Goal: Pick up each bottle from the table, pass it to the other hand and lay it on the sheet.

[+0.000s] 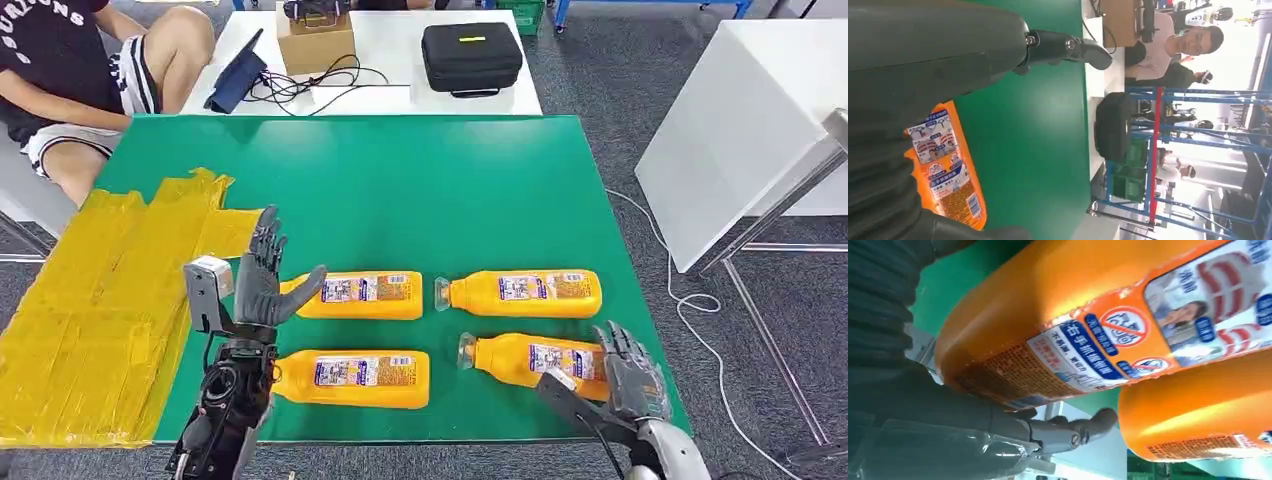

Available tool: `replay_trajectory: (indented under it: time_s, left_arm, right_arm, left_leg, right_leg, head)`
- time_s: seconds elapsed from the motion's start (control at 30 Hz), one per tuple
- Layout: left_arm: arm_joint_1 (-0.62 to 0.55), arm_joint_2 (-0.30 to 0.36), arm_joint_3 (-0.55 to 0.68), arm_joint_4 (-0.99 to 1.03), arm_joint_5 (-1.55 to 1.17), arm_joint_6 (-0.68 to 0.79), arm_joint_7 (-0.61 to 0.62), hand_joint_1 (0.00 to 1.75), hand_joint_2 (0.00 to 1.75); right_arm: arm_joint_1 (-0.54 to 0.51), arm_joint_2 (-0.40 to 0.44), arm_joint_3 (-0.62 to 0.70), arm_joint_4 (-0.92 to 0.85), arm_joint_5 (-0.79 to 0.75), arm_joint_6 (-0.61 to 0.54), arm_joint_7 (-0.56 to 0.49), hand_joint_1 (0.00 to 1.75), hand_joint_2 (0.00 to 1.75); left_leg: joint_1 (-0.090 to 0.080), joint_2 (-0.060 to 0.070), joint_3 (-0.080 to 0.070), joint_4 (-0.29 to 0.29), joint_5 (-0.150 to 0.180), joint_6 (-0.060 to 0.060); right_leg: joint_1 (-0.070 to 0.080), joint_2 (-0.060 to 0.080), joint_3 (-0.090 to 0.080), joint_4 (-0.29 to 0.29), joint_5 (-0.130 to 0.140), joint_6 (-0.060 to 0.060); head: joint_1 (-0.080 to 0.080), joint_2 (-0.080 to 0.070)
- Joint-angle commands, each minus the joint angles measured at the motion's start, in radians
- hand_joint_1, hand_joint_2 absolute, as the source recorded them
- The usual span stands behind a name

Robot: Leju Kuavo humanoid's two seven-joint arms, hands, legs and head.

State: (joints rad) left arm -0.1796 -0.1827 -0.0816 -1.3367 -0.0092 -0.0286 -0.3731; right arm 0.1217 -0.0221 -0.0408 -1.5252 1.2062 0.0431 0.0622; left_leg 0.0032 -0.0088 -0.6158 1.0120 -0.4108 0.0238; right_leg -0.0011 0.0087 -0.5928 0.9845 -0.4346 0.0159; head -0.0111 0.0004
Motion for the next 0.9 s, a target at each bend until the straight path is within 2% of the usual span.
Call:
replay_trajectory:
  time_s: [0.03,0.17,0.2,0.23,0.27,0.3,0.33,0.4,0.43,0.47,0.57,0.7,0.8,0.9]
  left_arm:
    - [-0.020,-0.009,0.034,0.062,0.004,0.003,0.006,0.00,1.75]
    - [-0.017,-0.007,0.032,0.076,0.004,0.003,0.005,0.00,1.75]
    - [-0.019,-0.007,0.032,0.079,0.004,0.004,0.005,0.00,1.75]
    - [-0.020,-0.008,0.033,0.081,0.005,0.005,0.005,0.00,1.75]
    - [-0.023,-0.009,0.034,0.084,0.006,0.006,0.006,0.00,1.75]
    - [-0.025,-0.010,0.035,0.085,0.006,0.006,0.006,0.00,1.75]
    - [-0.026,-0.010,0.036,0.085,0.007,0.007,0.007,0.00,1.75]
    - [-0.026,-0.010,0.036,0.085,0.007,0.007,0.007,0.00,1.75]
    - [-0.027,-0.009,0.037,0.084,0.009,0.007,0.008,0.00,1.75]
    - [-0.029,-0.009,0.037,0.085,0.010,0.008,0.009,0.00,1.75]
    - [-0.030,-0.008,0.039,0.087,0.013,0.010,0.011,0.00,1.75]
    - [-0.031,-0.008,0.042,0.096,0.016,0.012,0.013,0.00,1.75]
    - [-0.031,-0.007,0.042,0.099,0.018,0.013,0.014,0.00,1.75]
    - [-0.030,-0.005,0.041,0.099,0.021,0.014,0.014,0.00,1.75]
  right_arm:
    - [-0.016,0.015,-0.044,0.099,0.005,0.015,0.005,0.00,1.75]
    - [-0.015,0.027,-0.055,0.109,0.018,0.026,0.009,0.00,1.75]
    - [-0.018,0.028,-0.055,0.112,0.020,0.028,0.008,0.07,1.75]
    - [-0.023,0.027,-0.054,0.120,0.022,0.031,0.007,0.23,1.75]
    - [-0.030,0.024,-0.053,0.133,0.024,0.034,0.006,0.51,1.75]
    - [-0.033,0.021,-0.053,0.139,0.024,0.034,0.006,1.12,1.75]
    - [-0.036,0.018,-0.051,0.145,0.025,0.035,0.005,1.34,1.75]
    - [-0.036,0.018,-0.051,0.145,0.025,0.035,0.005,1.34,1.75]
    - [-0.039,0.015,-0.051,0.150,0.025,0.036,0.004,1.40,1.75]
    - [-0.042,0.011,-0.048,0.156,0.025,0.038,0.002,1.54,1.75]
    - [-0.051,0.009,-0.045,0.168,0.024,0.040,-0.001,1.62,1.75]
    - [-0.058,0.010,-0.037,0.179,0.023,0.042,-0.004,1.52,1.75]
    - [-0.057,0.007,-0.029,0.183,0.023,0.044,-0.007,1.55,1.75]
    - [-0.060,-0.002,-0.025,0.192,0.017,0.046,-0.015,1.52,1.75]
  left_leg:
    - [0.000,0.000,0.006,-0.002,-0.001,-0.001]
    - [0.000,0.000,0.004,-0.002,-0.001,-0.001]
    - [0.000,0.001,0.005,-0.002,-0.001,-0.001]
    - [0.000,0.000,0.005,-0.002,-0.001,-0.001]
    - [0.000,0.001,0.010,-0.003,-0.003,-0.002]
    - [0.001,0.000,0.005,-0.002,-0.001,-0.001]
    - [0.000,0.000,0.004,-0.001,-0.001,-0.001]
    - [0.000,0.001,0.006,-0.002,-0.001,-0.001]
    - [0.000,0.001,0.005,-0.001,-0.001,-0.001]
    - [0.000,0.000,0.007,-0.002,-0.001,-0.001]
    - [0.001,0.000,0.007,-0.002,-0.001,-0.001]
    - [0.001,0.000,0.007,-0.001,-0.001,-0.001]
    - [0.001,0.000,0.010,-0.002,-0.001,-0.001]
    - [0.001,0.000,0.010,-0.002,-0.001,-0.001]
  right_leg:
    - [0.000,-0.002,0.006,-0.002,-0.001,0.000]
    - [0.000,-0.001,0.004,-0.002,-0.001,0.000]
    - [0.001,-0.001,0.005,-0.002,-0.001,0.000]
    - [0.000,-0.001,0.005,-0.002,-0.001,0.000]
    - [0.001,-0.002,0.010,-0.004,-0.002,0.000]
    - [0.001,-0.001,0.006,-0.003,-0.001,0.000]
    - [0.001,-0.001,0.004,-0.002,0.000,0.000]
    - [0.001,-0.001,0.006,-0.003,-0.001,0.000]
    - [0.001,-0.001,0.005,-0.002,0.000,0.000]
    - [0.000,-0.001,0.007,-0.003,-0.001,0.000]
    - [0.001,-0.002,0.007,-0.003,-0.001,0.000]
    - [0.001,-0.001,0.007,-0.002,-0.001,0.000]
    - [0.001,-0.002,0.010,-0.003,-0.001,0.000]
    - [0.001,-0.002,0.010,-0.003,-0.001,0.000]
  head:
    - [0.000,0.000]
    - [0.000,0.000]
    - [0.000,0.000]
    - [0.000,0.000]
    - [0.000,0.000]
    - [0.000,0.000]
    - [0.000,0.000]
    - [0.000,0.000]
    - [0.000,0.000]
    - [0.000,0.000]
    - [0.000,0.000]
    - [0.000,0.000]
    - [0.000,0.000]
    - [0.000,0.000]
